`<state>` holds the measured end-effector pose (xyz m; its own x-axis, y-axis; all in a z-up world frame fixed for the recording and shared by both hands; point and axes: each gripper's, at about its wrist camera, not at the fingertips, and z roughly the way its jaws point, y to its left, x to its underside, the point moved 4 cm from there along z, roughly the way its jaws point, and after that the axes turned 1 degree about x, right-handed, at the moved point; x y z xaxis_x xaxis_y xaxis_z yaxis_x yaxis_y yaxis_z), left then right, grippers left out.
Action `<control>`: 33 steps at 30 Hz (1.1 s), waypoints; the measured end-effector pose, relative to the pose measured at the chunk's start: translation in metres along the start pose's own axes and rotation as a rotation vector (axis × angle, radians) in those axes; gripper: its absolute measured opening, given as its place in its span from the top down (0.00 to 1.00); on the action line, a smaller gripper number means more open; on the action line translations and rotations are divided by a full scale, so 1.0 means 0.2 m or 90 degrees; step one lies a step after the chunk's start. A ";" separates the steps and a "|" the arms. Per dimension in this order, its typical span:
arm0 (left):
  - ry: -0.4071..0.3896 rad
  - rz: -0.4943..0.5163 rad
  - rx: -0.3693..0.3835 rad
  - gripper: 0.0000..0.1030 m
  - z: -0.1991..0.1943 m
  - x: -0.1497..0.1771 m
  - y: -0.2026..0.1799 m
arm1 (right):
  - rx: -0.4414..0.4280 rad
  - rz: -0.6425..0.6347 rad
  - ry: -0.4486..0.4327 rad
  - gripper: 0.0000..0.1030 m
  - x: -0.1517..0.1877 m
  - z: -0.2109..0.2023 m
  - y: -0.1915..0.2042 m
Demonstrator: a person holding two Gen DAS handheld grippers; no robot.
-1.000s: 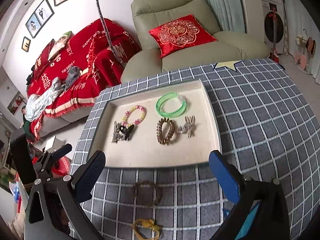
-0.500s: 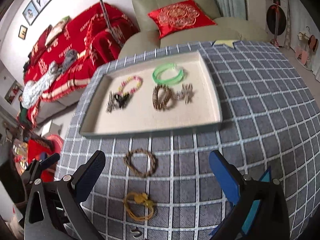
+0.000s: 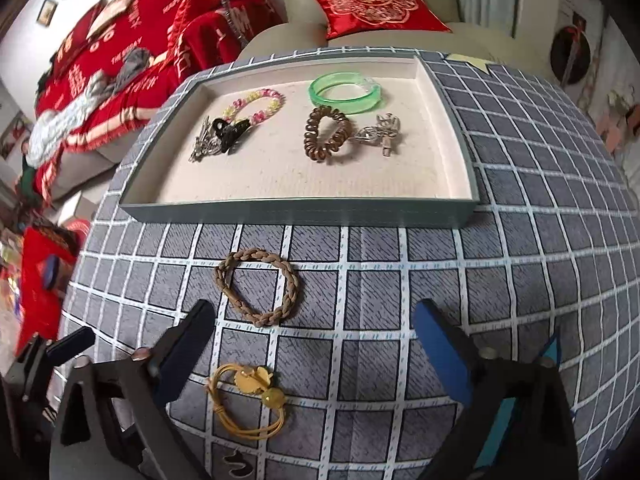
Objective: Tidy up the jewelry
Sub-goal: 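Move both open tools toward the braided bracelet and yellow hair tie, then grasp the brown braided bracelet with the right tool while the left tool grasps the yellow hair tie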
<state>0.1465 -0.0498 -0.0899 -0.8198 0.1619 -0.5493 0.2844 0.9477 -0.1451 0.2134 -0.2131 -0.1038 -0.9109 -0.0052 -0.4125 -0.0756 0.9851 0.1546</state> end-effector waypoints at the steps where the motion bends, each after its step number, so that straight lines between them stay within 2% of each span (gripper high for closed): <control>1: 0.001 -0.004 0.001 0.00 0.00 0.00 0.00 | 0.005 -0.012 0.000 0.11 0.00 0.01 0.01; 3: 0.002 -0.008 -0.001 0.00 0.01 0.00 0.00 | 0.010 -0.031 0.002 0.17 0.00 0.03 0.03; 4: 0.003 -0.009 -0.002 0.00 0.01 0.01 0.00 | 0.014 -0.045 0.004 0.26 0.00 0.04 0.04; 7: 0.006 -0.008 -0.004 0.00 0.02 0.00 -0.01 | 0.026 -0.071 0.013 0.42 0.00 0.08 0.08; 13: 0.015 0.002 0.002 0.00 0.05 -0.01 -0.05 | 0.031 -0.103 0.013 0.59 -0.01 0.11 0.11; 16: 0.021 0.014 0.005 0.00 0.08 -0.01 -0.09 | 0.041 -0.120 0.011 0.63 -0.01 0.11 0.12; 17: 0.023 0.018 0.007 0.00 0.09 -0.02 -0.11 | 0.042 -0.122 0.012 0.68 -0.01 0.11 0.11; 19: 0.026 0.025 0.010 0.00 0.10 -0.02 -0.13 | 0.048 -0.123 0.012 0.86 -0.02 0.11 0.10; 21: 0.029 0.032 0.012 0.00 0.12 -0.02 -0.16 | 0.051 -0.124 0.012 0.91 -0.03 0.11 0.08; 25: 0.039 0.049 0.018 0.00 0.16 -0.04 -0.21 | 0.054 -0.127 0.010 0.92 -0.02 0.10 0.06; 26: 0.039 0.059 0.017 0.07 0.17 -0.05 -0.23 | 0.051 -0.126 0.010 0.92 -0.02 0.10 0.05; 28: 0.038 0.081 0.016 0.10 0.18 -0.05 -0.26 | 0.046 -0.123 0.008 0.92 -0.02 0.10 0.04; 31: 0.034 0.106 0.014 0.22 0.19 -0.07 -0.30 | 0.041 -0.122 0.007 0.92 -0.02 0.10 0.04; 33: 0.031 0.117 0.013 0.36 0.20 -0.08 -0.32 | 0.038 -0.119 0.007 0.92 -0.02 0.10 0.04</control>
<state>0.1608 -0.1244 -0.1046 -0.7763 0.3450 -0.5276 0.4411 0.8952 -0.0638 0.2249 -0.2026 -0.1183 -0.8875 -0.1913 -0.4192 -0.2207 0.9751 0.0223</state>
